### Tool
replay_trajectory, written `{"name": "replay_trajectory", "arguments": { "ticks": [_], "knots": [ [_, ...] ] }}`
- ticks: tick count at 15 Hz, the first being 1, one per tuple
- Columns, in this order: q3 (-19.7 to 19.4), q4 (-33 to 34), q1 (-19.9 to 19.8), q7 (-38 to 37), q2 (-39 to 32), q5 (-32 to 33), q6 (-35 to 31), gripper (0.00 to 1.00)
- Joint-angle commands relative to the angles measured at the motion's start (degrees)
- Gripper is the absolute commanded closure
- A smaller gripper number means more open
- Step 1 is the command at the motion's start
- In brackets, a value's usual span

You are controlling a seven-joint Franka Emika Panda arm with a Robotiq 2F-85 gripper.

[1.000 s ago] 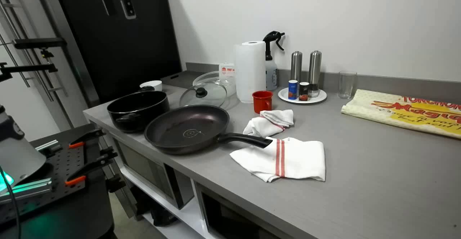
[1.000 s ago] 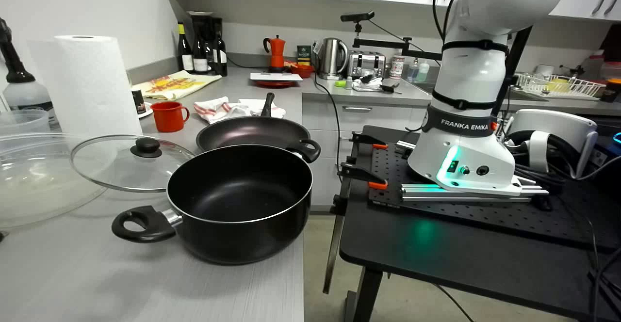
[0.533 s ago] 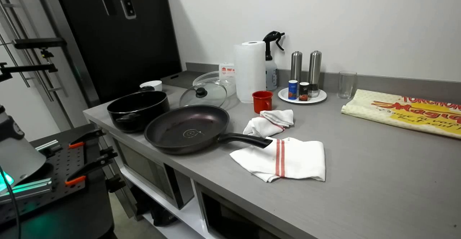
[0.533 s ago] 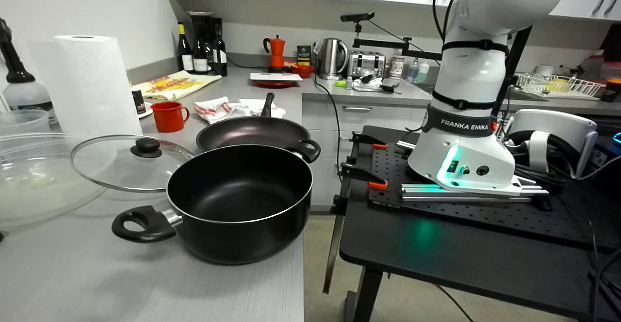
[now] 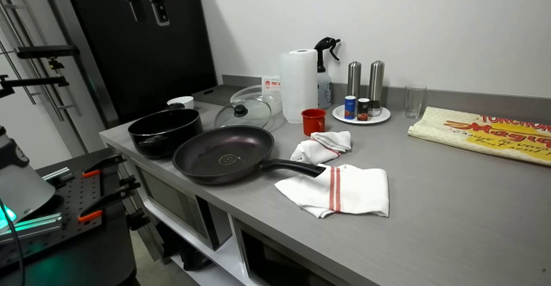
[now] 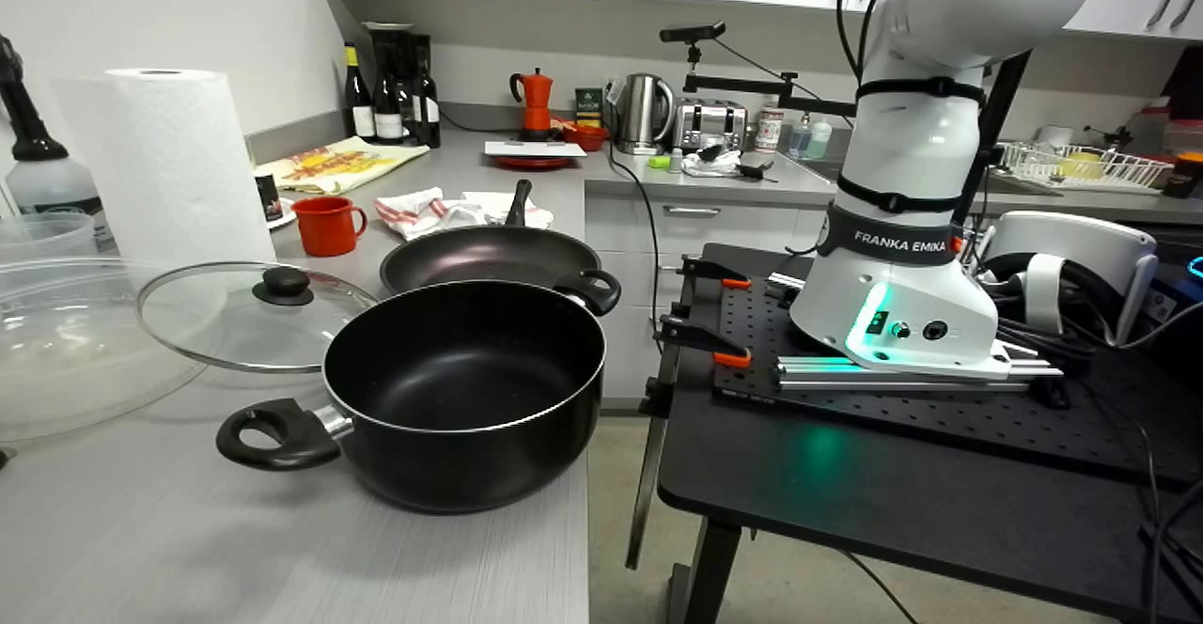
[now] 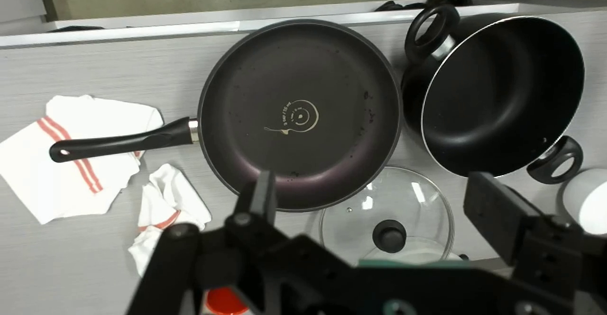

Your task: Move the cup to the left

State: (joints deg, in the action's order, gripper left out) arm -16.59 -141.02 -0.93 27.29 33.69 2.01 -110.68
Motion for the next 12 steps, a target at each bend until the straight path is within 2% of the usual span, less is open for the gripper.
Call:
{"name": "replay_trajectory", "arguments": {
  "ticks": [1,6,12],
  "knots": [
    [0.14,6.00,0.19,0.56,-9.33,-1.47,-2.58,0.00],
    [1.23,14.63,-0.21,0.46,-22.84,-2.32,-8.03,0.00],
    [4.62,30.77,-2.24,4.44,-40.93,-1.30,-4.95,0.00]
  ]
}}
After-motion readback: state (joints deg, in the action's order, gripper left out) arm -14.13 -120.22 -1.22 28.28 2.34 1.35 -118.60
